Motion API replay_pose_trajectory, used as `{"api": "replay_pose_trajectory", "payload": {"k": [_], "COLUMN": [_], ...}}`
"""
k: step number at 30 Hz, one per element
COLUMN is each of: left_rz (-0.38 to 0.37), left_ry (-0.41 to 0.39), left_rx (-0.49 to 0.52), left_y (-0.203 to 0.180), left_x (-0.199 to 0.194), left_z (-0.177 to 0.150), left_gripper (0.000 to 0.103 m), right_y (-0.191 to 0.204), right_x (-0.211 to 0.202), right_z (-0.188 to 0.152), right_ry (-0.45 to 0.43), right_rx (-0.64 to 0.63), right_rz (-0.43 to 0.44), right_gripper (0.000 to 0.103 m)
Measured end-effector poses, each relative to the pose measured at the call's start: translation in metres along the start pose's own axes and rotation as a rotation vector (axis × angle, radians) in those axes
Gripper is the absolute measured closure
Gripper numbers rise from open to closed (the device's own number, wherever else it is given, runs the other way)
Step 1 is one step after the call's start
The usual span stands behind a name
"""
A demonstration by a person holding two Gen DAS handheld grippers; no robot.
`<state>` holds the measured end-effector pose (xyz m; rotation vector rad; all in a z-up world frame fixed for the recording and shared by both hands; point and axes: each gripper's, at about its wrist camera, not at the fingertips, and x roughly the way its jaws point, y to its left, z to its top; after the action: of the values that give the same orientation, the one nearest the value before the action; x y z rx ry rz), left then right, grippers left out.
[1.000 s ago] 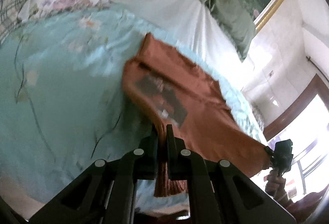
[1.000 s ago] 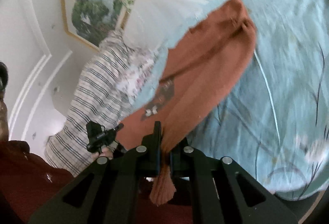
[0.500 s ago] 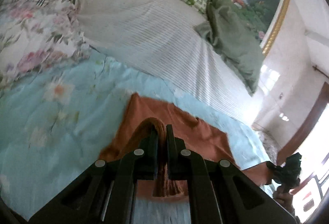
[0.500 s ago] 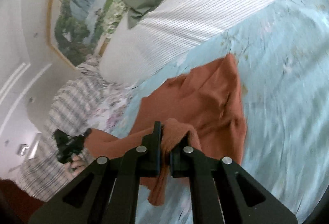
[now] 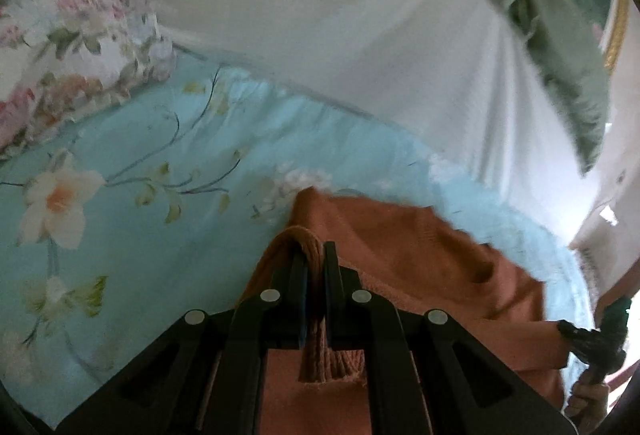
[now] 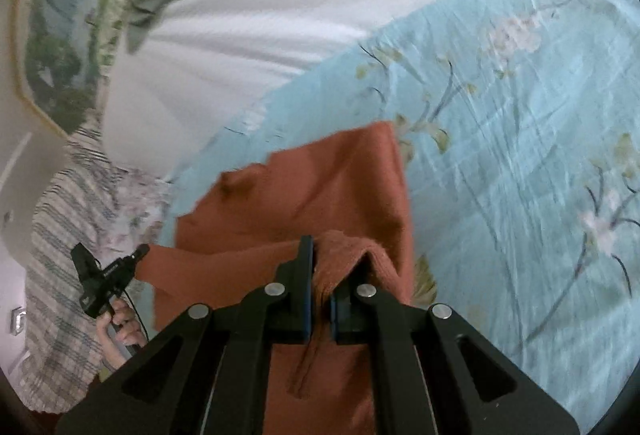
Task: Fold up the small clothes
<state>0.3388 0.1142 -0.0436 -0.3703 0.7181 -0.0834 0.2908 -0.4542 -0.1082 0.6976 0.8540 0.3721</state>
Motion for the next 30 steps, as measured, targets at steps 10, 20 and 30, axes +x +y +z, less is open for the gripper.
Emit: {"api": "replay_pose_trajectory", "payload": {"k": [10, 20, 30], "left_rz": [-0.043, -0.115, 0.051], "left_ry": [0.06, 0.272, 0.194], "left_rx": [-0.073, 0.256, 0.175], "left_y": [0.023, -0.056, -0.04], "left_x": [0.004, 0.005, 0.055], "left_z": [-0.019, -0.099, -0.009], "left_gripper": [0.074, 0.07, 0.074], "right_y": [-0.013, 0.102, 0.059], "right_x": [-0.025, 0.041, 0.043], "right_z": [-0.007, -0.078, 0.011], "right_ry": [-0.039, 0.281, 0.017], "right_rx": [0.061, -0.419, -0.294], "right_rz": [-0.105, 0.001, -0.344], "right_gripper": [0.072, 0.061, 0.067]}}
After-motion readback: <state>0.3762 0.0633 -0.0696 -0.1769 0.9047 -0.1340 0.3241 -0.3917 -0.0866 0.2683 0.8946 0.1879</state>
